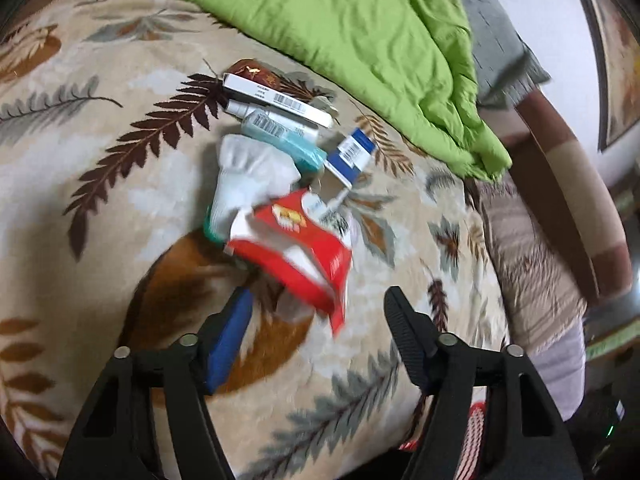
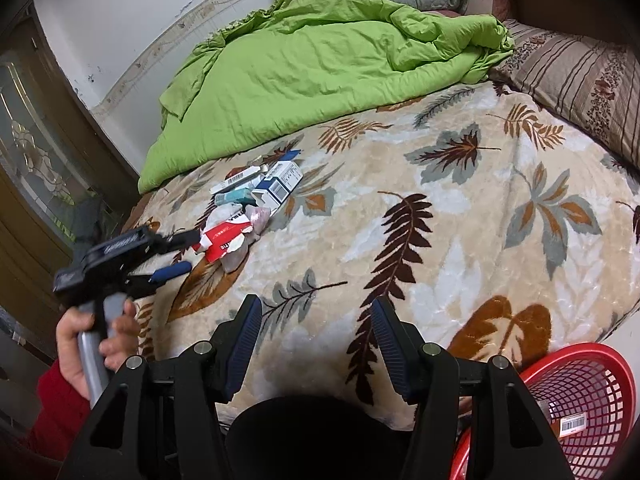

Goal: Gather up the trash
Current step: 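Grasp the red snack bag with the left tool and lift it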

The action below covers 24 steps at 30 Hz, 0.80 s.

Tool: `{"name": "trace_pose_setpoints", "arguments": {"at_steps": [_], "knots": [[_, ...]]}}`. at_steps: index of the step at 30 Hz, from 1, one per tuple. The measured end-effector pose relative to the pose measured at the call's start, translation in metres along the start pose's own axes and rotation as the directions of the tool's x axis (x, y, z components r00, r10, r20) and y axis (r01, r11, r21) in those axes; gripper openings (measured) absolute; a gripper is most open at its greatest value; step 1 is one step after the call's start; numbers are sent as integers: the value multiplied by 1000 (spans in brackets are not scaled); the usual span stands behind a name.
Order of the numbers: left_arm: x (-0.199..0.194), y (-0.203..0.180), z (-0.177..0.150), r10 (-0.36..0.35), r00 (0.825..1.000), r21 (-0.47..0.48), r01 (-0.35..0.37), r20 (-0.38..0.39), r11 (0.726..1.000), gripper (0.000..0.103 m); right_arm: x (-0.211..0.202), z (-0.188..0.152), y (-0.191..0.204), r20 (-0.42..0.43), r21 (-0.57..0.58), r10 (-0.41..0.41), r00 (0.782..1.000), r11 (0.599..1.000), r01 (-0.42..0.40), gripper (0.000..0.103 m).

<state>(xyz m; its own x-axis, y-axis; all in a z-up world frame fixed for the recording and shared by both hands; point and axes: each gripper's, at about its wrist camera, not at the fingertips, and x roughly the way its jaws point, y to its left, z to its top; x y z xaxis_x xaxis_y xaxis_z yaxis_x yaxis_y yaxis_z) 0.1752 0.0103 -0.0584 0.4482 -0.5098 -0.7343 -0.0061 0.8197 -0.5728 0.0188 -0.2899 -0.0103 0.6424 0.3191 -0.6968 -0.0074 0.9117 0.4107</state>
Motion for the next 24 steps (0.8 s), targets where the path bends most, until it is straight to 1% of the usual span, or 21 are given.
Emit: {"name": "trace_pose_setpoints", "arguments": {"at_steps": [3, 4, 5, 6, 7, 9, 11, 14, 16, 18, 20, 23, 24], "knots": [[17, 2, 15, -36, 999, -52, 36, -2, 998, 54, 2, -1, -2, -3, 3, -4, 1000, 1000, 4, 61], [22, 0, 18, -40, 999, -54, 39, -4, 998, 46, 4, -1, -2, -6, 4, -5, 1000, 1000, 5, 61], [26, -1, 20, -34, 999, -51, 33, -6, 998, 34, 5, -1, -3, -9, 4, -6, 1000, 1000, 7, 61], [32, -4, 23, -21, 1000, -41, 20, -18, 999, 26, 5, -2, -3, -11, 5, -7, 1000, 1000, 7, 61], [35, -6, 23, -26, 999, -36, 25, -31, 999, 15, 7, -2, -3, -14, 7, -6, 1000, 1000, 6, 61], [34, -12, 22, -31, 999, -12, 30, -29, 999, 14, 9, -1, -4, -18, 8, -5, 1000, 1000, 5, 61], [27, -21, 18, -23, 1000, 47, 23, -10, 999, 10, 12, 2, -3, -21, 10, 3, 1000, 1000, -2, 61], [7, -29, 11, -36, 999, 101, 33, 29, 994, 6, 20, 9, 2, -36, 16, 25, 999, 1000, -25, 61], [-11, -34, 5, -29, 997, 149, 18, 73, 989, 6, 29, 15, 9, -50, 9, 50, 998, 999, -49, 61], [-27, -35, -1, -12, 994, 193, -9, 108, 981, 6, 41, 21, 16, -71, 12, 77, 995, 997, -76, 61], [-41, -32, -6, 5, 991, 216, -34, 135, 976, 6, 57, 28, 24, -92, 8, 91, 992, 996, -91, 61], [-61, -23, -15, 62, 976, 223, -110, 210, 969, 6, 83, 37, 36, -129, 23, 120, 984, 993, -118, 61], [-67, -18, -17, 88, 967, 217, -142, 241, 966, 6, 93, 40, 41, -140, 25, 125, 982, 992, -122, 61]]}}
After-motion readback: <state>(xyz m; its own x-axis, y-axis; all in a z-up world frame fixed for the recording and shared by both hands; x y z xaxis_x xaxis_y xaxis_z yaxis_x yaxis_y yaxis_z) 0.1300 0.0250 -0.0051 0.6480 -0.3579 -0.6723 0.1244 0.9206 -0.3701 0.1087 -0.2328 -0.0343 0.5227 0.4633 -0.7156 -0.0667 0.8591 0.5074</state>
